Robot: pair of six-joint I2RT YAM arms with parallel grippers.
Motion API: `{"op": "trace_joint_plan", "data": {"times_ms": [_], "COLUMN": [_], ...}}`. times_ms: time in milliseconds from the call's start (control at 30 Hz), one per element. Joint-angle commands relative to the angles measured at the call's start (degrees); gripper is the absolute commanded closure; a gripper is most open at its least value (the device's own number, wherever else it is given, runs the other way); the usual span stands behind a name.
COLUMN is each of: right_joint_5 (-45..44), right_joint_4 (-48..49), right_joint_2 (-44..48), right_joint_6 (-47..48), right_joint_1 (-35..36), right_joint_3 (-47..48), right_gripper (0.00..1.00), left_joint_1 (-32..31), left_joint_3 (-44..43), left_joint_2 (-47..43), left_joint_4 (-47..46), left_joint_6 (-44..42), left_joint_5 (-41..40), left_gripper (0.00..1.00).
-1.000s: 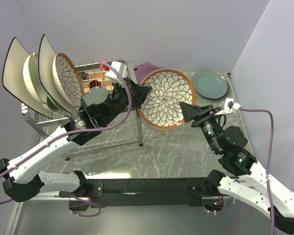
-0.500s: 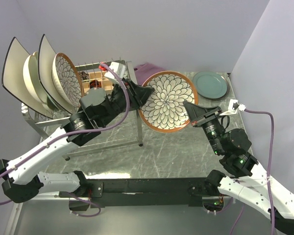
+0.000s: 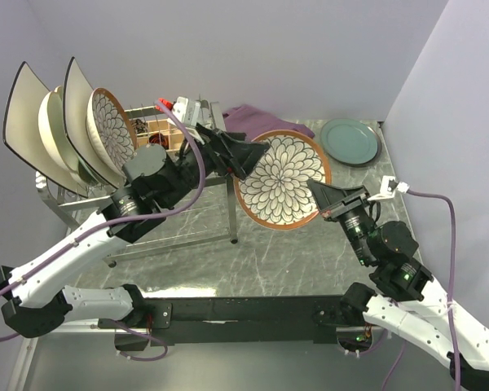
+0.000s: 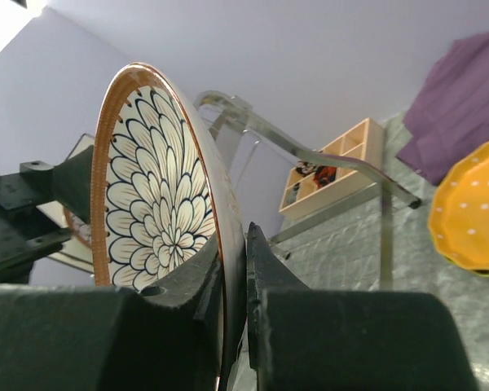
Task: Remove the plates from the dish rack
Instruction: Place the plate at the center of the board.
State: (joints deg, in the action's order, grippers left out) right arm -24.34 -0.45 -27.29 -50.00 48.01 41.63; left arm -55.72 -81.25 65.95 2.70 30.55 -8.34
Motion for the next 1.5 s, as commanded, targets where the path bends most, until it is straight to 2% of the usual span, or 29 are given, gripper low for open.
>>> {"op": "trace_joint_plan", "data": {"times_ms": [0,67,200,233,367,500,667,800,967,1100,1300,1467], "right_joint_5": [-5.89,-7.12,-14.49,-18.69,-25.04,-26.72,-28.92,-23.40,-6.88,1.38,18.15,22.93], "right_joint_4": [7.92,6.87,1.43,-0.41,-2.27,-5.96,-6.85,-6.93,-9.22,-7.64,3.42,16.77], "right_joint_2": [4.17,5.22,6.28,6.54,6.20,2.34,-2.06,-5.31,-9.80,-12.08,-16.38,-23.85], "right_joint_6": [-2.83,-2.04,3.48,4.81,11.93,18.69,21.69,20.92,17.13,12.58,4.05,-0.44], "right_joint_1": [0.07,0.16,0.07,0.07,-0.02,-0.02,-1.68,-9.66,-28.97,-38.76,-54.39,-58.90], "right_joint_3": [1.61,2.32,5.65,6.70,8.12,11.37,10.58,9.88,9.27,5.14,-7.76,-14.02], "right_gripper": [1.00,1.00,1.00,1.00,1.00,1.00,1.00,1.00,1.00,1.00,1.00,1.00], "left_joint_1": [-0.26,-0.26,-0.26,-0.26,-0.26,-0.26,-0.26,-0.35,-0.35,-0.35,-0.44,-0.44], "left_joint_3": [-3.55,-4.26,-5.06,-4.88,-3.39,-0.58,3.37,13.46,13.93,15.42,17.71,18.41], "left_joint_2": [-0.56,-0.56,-1.18,-1.35,-3.46,-6.01,-9.25,-12.86,-12.69,-14.36,-17.61,-20.85], "left_joint_4": [-2.88,-0.51,2.04,2.57,5.03,6.00,6.79,1.26,4.24,2.85,1.78,1.35], "left_joint_6": [-1.27,-2.15,-3.65,-4.43,-5.85,-6.55,-4.80,-2.86,-3.47,-3.12,-3.12,-2.42], "left_joint_5": [0.96,0.17,-2.20,-2.99,-5.98,-8.97,-11.34,-12.23,-13.90,-12.15,-12.66,-11.88], "left_gripper": [0.05,0.01,0.01,0.00,0.01,0.01,0.00,0.01,0.01,0.01,0.00,0.00]}}
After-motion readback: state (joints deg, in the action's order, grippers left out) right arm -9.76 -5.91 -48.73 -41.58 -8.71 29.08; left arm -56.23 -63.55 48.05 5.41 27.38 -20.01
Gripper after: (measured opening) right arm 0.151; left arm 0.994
